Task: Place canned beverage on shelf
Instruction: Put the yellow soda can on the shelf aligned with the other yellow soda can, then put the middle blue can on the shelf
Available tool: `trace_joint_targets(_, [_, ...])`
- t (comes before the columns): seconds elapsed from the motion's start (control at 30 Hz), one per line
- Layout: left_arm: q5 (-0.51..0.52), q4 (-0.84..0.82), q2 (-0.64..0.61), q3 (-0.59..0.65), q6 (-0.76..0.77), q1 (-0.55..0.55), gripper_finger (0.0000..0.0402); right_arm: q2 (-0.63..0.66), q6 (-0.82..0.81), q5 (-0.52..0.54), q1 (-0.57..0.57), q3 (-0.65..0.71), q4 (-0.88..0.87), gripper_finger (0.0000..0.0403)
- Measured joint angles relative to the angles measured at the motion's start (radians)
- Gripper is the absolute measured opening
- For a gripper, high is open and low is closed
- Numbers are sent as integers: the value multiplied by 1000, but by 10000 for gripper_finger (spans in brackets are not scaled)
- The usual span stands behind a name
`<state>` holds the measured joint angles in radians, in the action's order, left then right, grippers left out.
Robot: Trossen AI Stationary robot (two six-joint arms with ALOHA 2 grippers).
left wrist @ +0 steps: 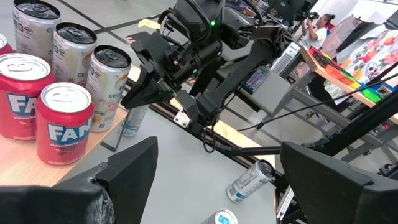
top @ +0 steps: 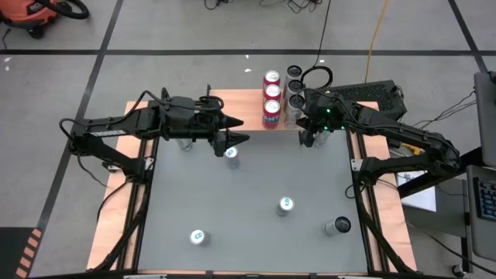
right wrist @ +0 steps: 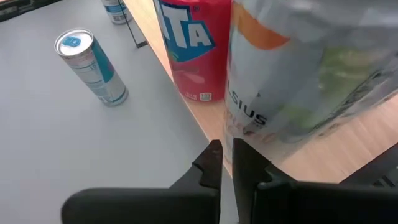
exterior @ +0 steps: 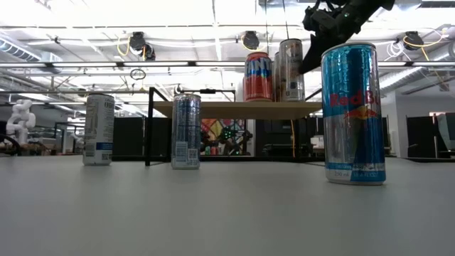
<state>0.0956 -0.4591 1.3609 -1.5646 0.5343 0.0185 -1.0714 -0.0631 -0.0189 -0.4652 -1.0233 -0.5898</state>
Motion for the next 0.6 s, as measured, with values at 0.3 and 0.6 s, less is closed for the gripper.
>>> trace_joint_targets(0.3, [0,-13,0,0,0,0,338,57,-116,-62,2,-15,-53,0])
trace_joint_targets(0.6, [0,-62,0,0,9,0,338,122,-341,-113,69,-147,-105,0])
